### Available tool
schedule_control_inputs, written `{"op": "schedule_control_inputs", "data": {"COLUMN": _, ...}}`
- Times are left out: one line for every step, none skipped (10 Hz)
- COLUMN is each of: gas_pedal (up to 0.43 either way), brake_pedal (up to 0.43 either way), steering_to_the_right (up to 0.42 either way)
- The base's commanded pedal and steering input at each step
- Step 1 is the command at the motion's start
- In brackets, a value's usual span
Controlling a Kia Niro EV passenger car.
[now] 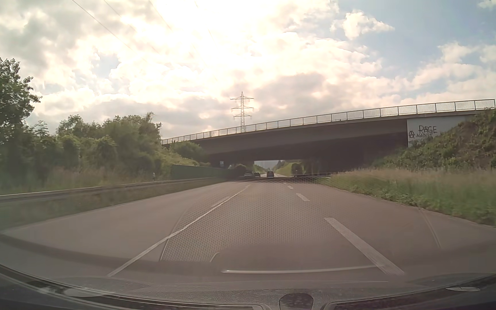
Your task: Follow the waypoints while adhering to traffic rules and regulations
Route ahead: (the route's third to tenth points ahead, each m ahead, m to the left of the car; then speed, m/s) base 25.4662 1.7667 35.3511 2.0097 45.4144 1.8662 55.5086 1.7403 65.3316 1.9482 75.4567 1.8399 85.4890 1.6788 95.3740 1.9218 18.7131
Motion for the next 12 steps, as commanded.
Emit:
{"op": "schedule_control_inputs", "data": {"gas_pedal": 0.15, "brake_pedal": 0.0, "steering_to_the_right": -0.002}}
{"op": "schedule_control_inputs", "data": {"gas_pedal": 0.15, "brake_pedal": 0.0, "steering_to_the_right": -0.002}}
{"op": "schedule_control_inputs", "data": {"gas_pedal": 0.15, "brake_pedal": 0.0, "steering_to_the_right": -0.002}}
{"op": "schedule_control_inputs", "data": {"gas_pedal": 0.15, "brake_pedal": 0.0, "steering_to_the_right": -0.001}}
{"op": "schedule_control_inputs", "data": {"gas_pedal": 0.15, "brake_pedal": 0.0, "steering_to_the_right": -0.002}}
{"op": "schedule_control_inputs", "data": {"gas_pedal": 0.15, "brake_pedal": 0.0, "steering_to_the_right": -0.002}}
{"op": "schedule_control_inputs", "data": {"gas_pedal": 0.15, "brake_pedal": 0.0, "steering_to_the_right": -0.001}}
{"op": "schedule_control_inputs", "data": {"gas_pedal": 0.15, "brake_pedal": 0.0, "steering_to_the_right": -0.002}}
{"op": "schedule_control_inputs", "data": {"gas_pedal": 0.15, "brake_pedal": 0.0, "steering_to_the_right": -0.001}}
{"op": "schedule_control_inputs", "data": {"gas_pedal": 0.15, "brake_pedal": 0.0, "steering_to_the_right": -0.001}}
{"op": "schedule_control_inputs", "data": {"gas_pedal": 0.15, "brake_pedal": 0.0, "steering_to_the_right": -0.001}}
{"op": "schedule_control_inputs", "data": {"gas_pedal": 0.15, "brake_pedal": 0.0, "steering_to_the_right": -0.001}}
